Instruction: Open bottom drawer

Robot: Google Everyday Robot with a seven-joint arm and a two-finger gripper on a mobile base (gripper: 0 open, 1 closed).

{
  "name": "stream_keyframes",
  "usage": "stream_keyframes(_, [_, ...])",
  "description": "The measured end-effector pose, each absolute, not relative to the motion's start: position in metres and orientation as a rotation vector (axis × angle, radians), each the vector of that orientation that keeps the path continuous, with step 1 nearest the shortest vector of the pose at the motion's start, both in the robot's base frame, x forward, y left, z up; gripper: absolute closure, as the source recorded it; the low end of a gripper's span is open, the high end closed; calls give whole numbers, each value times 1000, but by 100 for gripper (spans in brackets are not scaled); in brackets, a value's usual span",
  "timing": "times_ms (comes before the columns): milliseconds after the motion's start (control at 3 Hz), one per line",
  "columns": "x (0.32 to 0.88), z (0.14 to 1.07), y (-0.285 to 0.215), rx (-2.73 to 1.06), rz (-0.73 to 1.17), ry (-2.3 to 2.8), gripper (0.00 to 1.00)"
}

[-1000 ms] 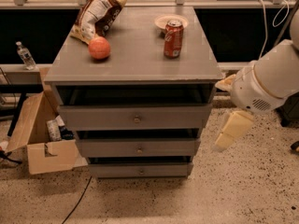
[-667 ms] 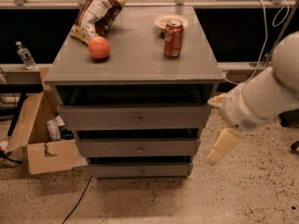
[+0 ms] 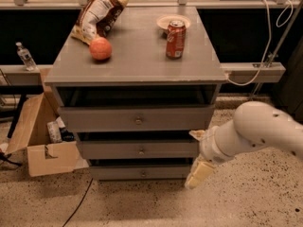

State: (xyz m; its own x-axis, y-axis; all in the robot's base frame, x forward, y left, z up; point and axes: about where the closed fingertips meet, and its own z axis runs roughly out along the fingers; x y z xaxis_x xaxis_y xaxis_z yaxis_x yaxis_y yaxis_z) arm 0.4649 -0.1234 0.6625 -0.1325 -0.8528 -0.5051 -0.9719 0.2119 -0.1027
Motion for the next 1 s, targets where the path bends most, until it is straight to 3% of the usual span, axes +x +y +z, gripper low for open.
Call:
stream_keyframes(333, [482,592,-98,-1657,398,1984,0])
stream_keyframes(1000, [482,574,-97,-1650,404,2003,0])
